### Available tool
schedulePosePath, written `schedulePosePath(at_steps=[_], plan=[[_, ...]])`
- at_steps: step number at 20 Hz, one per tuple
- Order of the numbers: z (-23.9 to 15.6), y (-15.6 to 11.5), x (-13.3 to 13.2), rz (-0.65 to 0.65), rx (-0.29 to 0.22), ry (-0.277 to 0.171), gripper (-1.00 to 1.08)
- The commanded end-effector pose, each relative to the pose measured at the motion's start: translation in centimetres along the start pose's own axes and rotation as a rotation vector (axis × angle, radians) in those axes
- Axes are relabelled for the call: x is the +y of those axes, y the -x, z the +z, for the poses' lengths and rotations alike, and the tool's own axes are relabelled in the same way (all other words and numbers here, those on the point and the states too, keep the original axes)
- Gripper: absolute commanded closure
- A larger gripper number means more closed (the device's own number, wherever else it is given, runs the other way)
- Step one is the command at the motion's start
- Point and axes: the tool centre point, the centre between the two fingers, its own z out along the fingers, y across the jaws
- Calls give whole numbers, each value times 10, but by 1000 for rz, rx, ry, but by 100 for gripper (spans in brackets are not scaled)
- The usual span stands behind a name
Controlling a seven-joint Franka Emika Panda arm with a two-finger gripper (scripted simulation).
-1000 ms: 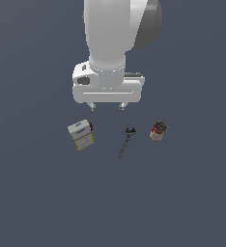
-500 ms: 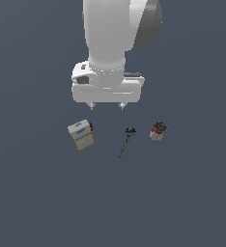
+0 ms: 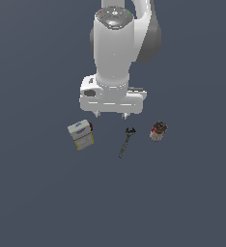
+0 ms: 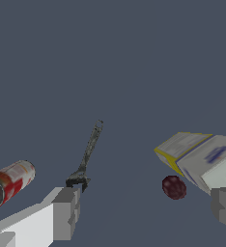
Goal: Pick up a designated object from a clutter of objects.
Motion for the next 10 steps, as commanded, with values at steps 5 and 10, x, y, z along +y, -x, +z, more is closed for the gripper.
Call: schedulePosePath(at_steps=[5,10], plan=[[49,0,-20,102,7,-7,-92],[95,6,-38,202,13,-15,-92]])
